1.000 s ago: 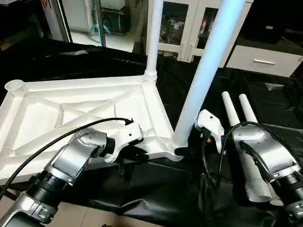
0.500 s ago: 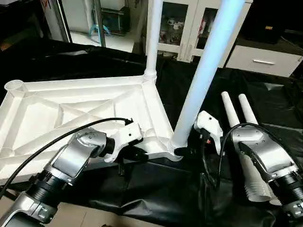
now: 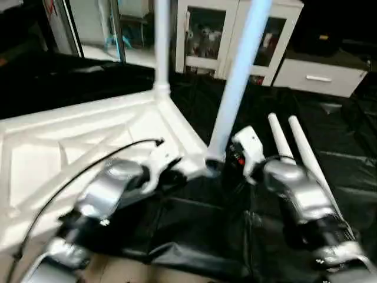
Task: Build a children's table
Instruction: Rotate leg to tighten
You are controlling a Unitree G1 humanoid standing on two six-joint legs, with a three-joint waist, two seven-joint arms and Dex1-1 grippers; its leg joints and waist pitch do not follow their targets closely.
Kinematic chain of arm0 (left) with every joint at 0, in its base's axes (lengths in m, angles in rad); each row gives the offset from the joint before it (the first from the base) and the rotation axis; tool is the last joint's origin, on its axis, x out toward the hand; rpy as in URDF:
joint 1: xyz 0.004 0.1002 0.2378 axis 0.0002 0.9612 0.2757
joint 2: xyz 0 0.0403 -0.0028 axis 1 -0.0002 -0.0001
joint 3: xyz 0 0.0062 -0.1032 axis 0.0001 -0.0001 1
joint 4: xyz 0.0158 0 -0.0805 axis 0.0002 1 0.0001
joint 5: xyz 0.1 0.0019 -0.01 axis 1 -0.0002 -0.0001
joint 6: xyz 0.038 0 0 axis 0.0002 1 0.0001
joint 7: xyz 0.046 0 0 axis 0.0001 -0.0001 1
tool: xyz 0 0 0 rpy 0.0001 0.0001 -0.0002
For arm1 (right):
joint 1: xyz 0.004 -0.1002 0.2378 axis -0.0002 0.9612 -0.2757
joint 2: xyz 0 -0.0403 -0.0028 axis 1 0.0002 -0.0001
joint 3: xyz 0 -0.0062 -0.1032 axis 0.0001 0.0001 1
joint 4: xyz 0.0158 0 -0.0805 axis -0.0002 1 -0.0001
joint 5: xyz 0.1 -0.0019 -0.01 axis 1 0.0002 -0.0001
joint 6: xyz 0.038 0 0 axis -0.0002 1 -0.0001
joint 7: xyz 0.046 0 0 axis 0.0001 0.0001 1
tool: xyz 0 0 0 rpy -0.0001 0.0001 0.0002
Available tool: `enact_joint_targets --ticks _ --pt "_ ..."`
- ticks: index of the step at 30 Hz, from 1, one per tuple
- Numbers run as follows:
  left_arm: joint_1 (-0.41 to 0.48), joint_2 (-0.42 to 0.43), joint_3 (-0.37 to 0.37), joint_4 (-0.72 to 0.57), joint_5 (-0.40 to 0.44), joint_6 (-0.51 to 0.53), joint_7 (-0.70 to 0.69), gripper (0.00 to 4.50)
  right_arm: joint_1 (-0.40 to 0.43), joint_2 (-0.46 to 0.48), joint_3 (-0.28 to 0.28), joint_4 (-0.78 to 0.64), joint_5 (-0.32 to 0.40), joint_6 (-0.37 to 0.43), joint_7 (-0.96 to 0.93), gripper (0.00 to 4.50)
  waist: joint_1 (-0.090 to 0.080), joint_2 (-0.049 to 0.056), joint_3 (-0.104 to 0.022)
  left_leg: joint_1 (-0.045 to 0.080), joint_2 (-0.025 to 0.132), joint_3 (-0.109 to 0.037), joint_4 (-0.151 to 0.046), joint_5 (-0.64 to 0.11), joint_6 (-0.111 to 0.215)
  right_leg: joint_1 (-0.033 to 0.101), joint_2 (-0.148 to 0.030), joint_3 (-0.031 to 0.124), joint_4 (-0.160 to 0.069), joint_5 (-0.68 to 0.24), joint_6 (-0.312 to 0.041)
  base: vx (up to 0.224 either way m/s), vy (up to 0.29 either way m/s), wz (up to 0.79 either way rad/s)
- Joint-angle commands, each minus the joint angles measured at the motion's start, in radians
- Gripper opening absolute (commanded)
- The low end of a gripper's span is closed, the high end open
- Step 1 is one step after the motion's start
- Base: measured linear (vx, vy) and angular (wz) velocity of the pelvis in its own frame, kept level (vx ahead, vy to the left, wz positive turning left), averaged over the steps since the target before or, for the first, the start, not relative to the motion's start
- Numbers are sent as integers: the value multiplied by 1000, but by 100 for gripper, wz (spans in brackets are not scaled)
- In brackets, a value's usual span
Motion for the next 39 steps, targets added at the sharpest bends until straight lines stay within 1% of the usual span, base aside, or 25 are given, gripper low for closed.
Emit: enact_joint_targets --ticks 1,3,4,6,7,9,11,15,17,20,21,22,24,25,27,28,29,30,31,32,34,35,36,37,39 --pt "-2 -46 -13 11 -26 -6 18 0 -4 12 0 59 -29 18 -70 272 -1 -2 -46 -4 -2 1 -74 -327 0 36 -28 21 -98 -513 -95 0 0 0" --pt "-35 -99 12 67 -6 -4 106 0 -26 77 -21 123 -52 -10 -208 272 -7 2 -44 -5 -3 1 -75 -339 -2 30 -27 20 -102 -525 -88 0 0 0" --pt "-53 -125 24 96 3 -7 148 0 -38 112 -36 154 -57 -20 -273 272 -8 4 -46 1 -3 1 -73 -351 -6 27 -28 19 -106 -535 -82 0 0 0" --pt "-82 -158 33 148 22 -25 206 0 -62 183 -71 211 -59 -46 -398 272 -10 2 -49 0 -6 1 -74 -340 -5 28 -27 20 -103 -507 -86 0 0 0" --pt "-96 -169 29 176 36 -45 229 0 -78 224 -94 245 -55 -69 -466 272 -11 5 -49 2 -5 0 -75 -352 -6 26 -26 19 -105 -503 -85 0 0 0" --pt "-98 -170 27 181 39 -50 233 0 -81 233 -99 252 -54 -73 -480 271 -12 6 -49 1 -5 -2 -78 -365 -4 28 -26 17 -105 -502 -80 0 0 0" --pt "-102 -177 25 187 38 -51 228 0 -102 270 -101 287 -58 -129 -504 271 -14 7 -48 -2 -4 -4 -80 -390 -1 29 -28 15 -107 -509 -71 0 0 0" --pt "-97 -173 27 182 39 -49 220 0 -111 284 -95 293 -62 -193 -472 271 -15 7 -46 -3 -5 -4 -82 -401 6 29 -28 15 -110 -518 -64 0 0 0" --pt "-93 -165 27 183 42 -54 213 0 -105 287 -112 272 -33 -204 -410 327 -14 5 -46 -4 -5 -3 -81 -403 15 29 -28 16 -111 -527 -60 0 0 0" --pt "-82 -147 20 168 45 -61 192 0 -91 268 -116 222 -15 -202 -363 357 -13 6 -46 -9 -4 -4 -84 -386 20 31 -30 16 -111 -524 -61 0 0 0" --pt "-77 -140 16 158 45 -62 183 0 -84 256 -113 201 -15 -199 -353 357 -13 6 -46 -9 -4 -4 -84 -386 20 31 -30 16 -111 -524 -61 0 0 0" --pt "-63 -122 8 133 42 -65 151 0 -66 224 -102 148 -10 -180 -311 383 -11 7 -48 -10 -2 -4 -84 -370 20 34 -30 18 -107 -493 -71 0 0 0" --pt "-55 -112 3 118 40 -65 133 0 -57 205 -100 119 -6 -163 -294 386 -9 6 -49 -14 1 -3 -84 -341 25 35 -29 22 -99 -441 -91 0 0 0" --pt "-44 -98 -7 99 39 -71 108 0 -47 181 -97 87 2 -138 -266 391 -9 11 -48 -19 1 -2 -86 -329 26 39 -29 22 -96 -430 -97 0 0 0" --pt "-32 -80 -19 79 37 -72 79 0 -36 149 -94 52 0 -120 -237 421 -4 8 -51 -17 3 -1 -84 -301 28 43 -30 24 -93 -396 -105 0 0 0" --pt "-19 -60 -30 57 34 -80 46 0 -26 117 -96 19 6 -94 -197 428 -2 11 -51 -14 3 2 -82 -279 32 40 -29 28 -90 -359 -121 0 0 0" --pt "-2 -30 -44 25 26 -72 -3 0 -11 53 -84 -35 14 -46 -101 431 0 9 -52 -19 5 2 -82 -256 42 49 -28 28 -84 -319 -136 0 0 0" --pt "2 -22 -47 17 24 -71 -15 0 -7 35 -78 -49 13 -36 -75 439 2 10 -54 -19 6 2 -81 -237 45 50 -29 29 -80 -290 -147 55 -6 4" --pt "7 -6 -55 5 22 -71 -39 0 0 -2 -58 -73 19 -16 -12 446 4 17 -54 -16 7 4 -80 -221 46 48 -29 30 -77 -261 -158 57 1 2" --pt "11 5 -60 -3 21 -72 -55 0 7 -26 -45 -93 25 0 31 446 7 15 -55 -17 7 5 -77 -180 57 54 -26 30 -69 -186 -189 57 1 2" --pt "24 42 -77 -38 8 -72 -121 0 30 -122 14 -156 33 29 179 446 12 21 -59 -13 7 7 -72 -129 71 57 -25 30 -59 -98 -220 56 9 0" --pt "24 42 -77 -38 8 -72 -121 0 30 -122 14 -156 33 29 179 446 16 19 -60 -13 8 8 -68 -92 84 60 -25 31 -52 -33 -240 58 11 0" --pt "35 72 -91 -66 -1 -73 -169 0 49 -195 60 -202 39 44 284 446 18 20 -58 -13 7 9 -69 -88 89 60 -26 31 -51 -22 -249 55 14 0" --pt "37 78 -93 -71 -2 -74 -179 0 52 -208 68 -210 40 45 303 446 20 20 -59 -11 9 9 -68 -88 94 63 -25 30 -50 -15 -255 0 0 0" --pt "57 123 -110 -121 -22 -87 -255 0 77 -293 106 -256 52 44 433 446 25 20 -56 -9 11 10 -69 -111 100 64 -29 31 -51 -37 -267 0 0 0"
